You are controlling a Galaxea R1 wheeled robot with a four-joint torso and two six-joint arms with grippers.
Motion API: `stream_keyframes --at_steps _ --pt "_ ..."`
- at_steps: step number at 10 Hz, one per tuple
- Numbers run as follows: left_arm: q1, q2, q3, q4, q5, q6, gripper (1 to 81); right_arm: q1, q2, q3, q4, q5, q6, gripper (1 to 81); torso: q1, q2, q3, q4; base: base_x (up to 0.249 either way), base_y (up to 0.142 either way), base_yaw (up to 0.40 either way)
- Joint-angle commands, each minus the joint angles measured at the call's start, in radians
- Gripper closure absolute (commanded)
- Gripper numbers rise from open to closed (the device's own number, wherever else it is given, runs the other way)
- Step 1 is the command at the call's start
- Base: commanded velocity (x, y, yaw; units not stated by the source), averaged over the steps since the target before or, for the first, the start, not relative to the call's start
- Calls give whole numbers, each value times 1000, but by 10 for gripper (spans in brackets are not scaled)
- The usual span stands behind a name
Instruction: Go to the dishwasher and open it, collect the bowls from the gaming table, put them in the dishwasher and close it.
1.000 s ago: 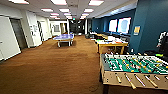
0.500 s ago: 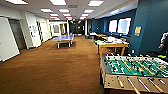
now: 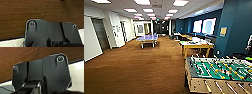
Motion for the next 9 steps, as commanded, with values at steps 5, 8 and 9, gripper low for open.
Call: stream_keyframes --at_steps 5,8,9 --pt "-63 -13 4 -2 42 -4 10 65 -3 -2 0 -60 -2 10 1 0 0 0 143 0 0" --pt "-63 -13 4 -2 42 -4 10 65 -3 -2 0 -60 -2 10 1 0 0 0 137 0 0" --pt "-63 -13 4 -2 42 -4 10 65 -1 -2 0 -60 -2 10 1 0 0 0 136 0 0"
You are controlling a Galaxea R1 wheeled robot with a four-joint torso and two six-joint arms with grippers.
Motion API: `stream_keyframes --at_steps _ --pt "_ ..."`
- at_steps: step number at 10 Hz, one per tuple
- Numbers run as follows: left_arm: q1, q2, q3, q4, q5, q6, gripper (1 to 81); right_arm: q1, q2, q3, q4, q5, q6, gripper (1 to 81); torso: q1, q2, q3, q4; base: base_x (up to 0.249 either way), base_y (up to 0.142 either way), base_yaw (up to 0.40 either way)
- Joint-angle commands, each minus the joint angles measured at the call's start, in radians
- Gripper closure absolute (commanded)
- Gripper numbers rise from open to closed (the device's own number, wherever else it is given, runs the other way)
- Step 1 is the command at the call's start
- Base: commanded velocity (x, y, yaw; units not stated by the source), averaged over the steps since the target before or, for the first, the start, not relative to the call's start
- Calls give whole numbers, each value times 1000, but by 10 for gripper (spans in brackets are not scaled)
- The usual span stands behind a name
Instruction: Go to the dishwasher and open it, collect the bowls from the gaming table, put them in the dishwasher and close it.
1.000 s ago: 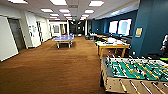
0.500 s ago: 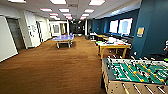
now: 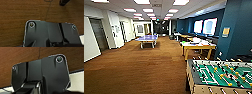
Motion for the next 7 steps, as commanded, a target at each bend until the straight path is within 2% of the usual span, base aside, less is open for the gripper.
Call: stream_keyframes --at_steps 1,7 --pt "-60 -11 0 -3 42 -4 10 65 0 0 0 -60 -2 10 0 0 0 0 136 75 0" --pt "-60 -11 0 -2 42 -4 10 65 -1 0 0 -60 -2 10 0 0 0 0 137 103 0"
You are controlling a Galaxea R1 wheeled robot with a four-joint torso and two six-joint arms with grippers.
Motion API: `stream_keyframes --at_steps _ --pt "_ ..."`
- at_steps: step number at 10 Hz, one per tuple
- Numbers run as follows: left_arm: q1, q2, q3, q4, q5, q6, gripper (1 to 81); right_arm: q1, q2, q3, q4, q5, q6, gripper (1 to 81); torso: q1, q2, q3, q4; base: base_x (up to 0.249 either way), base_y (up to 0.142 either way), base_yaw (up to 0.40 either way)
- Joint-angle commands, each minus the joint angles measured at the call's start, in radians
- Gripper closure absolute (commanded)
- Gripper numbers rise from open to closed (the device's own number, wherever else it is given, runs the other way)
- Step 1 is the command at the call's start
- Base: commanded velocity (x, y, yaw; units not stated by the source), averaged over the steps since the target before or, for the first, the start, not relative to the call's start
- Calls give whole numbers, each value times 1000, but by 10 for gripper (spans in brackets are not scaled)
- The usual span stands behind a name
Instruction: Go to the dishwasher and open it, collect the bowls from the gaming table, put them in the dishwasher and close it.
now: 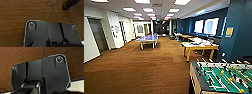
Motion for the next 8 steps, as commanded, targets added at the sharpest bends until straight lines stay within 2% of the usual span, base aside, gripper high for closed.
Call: stream_keyframes --at_steps 1,8 --pt "-60 -8 1 -3 42 -3 10 63 -2 0 2 -60 -2 10 1 0 0 0 141 108 0" --pt "-60 -8 1 -2 42 -3 10 60 -2 -4 2 -60 0 10 1 0 0 0 153 107 0"
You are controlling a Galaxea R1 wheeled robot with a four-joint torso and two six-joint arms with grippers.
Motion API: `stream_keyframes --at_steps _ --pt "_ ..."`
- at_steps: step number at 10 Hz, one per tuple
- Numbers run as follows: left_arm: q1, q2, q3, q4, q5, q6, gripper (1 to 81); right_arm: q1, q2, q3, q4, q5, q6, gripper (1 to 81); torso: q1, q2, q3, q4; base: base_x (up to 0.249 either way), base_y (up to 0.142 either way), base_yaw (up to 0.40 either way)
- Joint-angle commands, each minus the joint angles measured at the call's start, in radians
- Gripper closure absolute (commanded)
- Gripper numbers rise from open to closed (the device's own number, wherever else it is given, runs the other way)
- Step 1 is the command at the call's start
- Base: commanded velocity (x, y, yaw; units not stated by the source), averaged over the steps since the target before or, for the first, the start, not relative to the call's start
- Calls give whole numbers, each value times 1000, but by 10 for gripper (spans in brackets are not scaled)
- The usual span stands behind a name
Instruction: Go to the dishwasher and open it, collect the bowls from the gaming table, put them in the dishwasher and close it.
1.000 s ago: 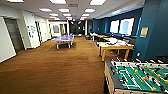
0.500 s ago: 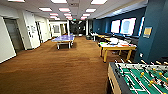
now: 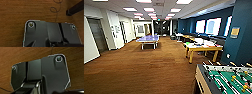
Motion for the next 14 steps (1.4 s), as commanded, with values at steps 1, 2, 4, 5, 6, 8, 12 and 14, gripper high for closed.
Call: stream_keyframes --at_steps 1,2,4,5,6,8,12,14 --pt "-60 -10 1 -2 42 -3 10 63 -1 -3 3 -60 -1 10 1 0 0 0 161 106 0" --pt "-60 -10 1 -2 42 -3 10 61 -1 -2 3 -60 -1 10 1 0 0 0 161 106 0" --pt "-60 -11 1 -2 42 -3 10 61 -1 1 3 -60 -2 10 1 -1 0 0 168 106 0" --pt "-60 -11 1 -2 42 -3 10 63 0 1 1 -60 -2 10 2 0 0 0 168 99 0" --pt "-60 -10 1 -2 42 -3 10 61 -1 0 1 -60 -2 10 3 1 -1 0 168 92 0" --pt "-60 -8 1 -2 42 -3 10 61 -1 -2 1 -60 -2 10 1 -1 0 0 169 88 0" --pt "-60 -8 1 -2 42 -3 10 61 0 0 1 -60 -2 10 1 -1 0 0 179 85 0" --pt "-60 -10 1 -2 42 -3 10 58 -1 0 1 -60 -2 10 1 0 0 0 189 85 0"
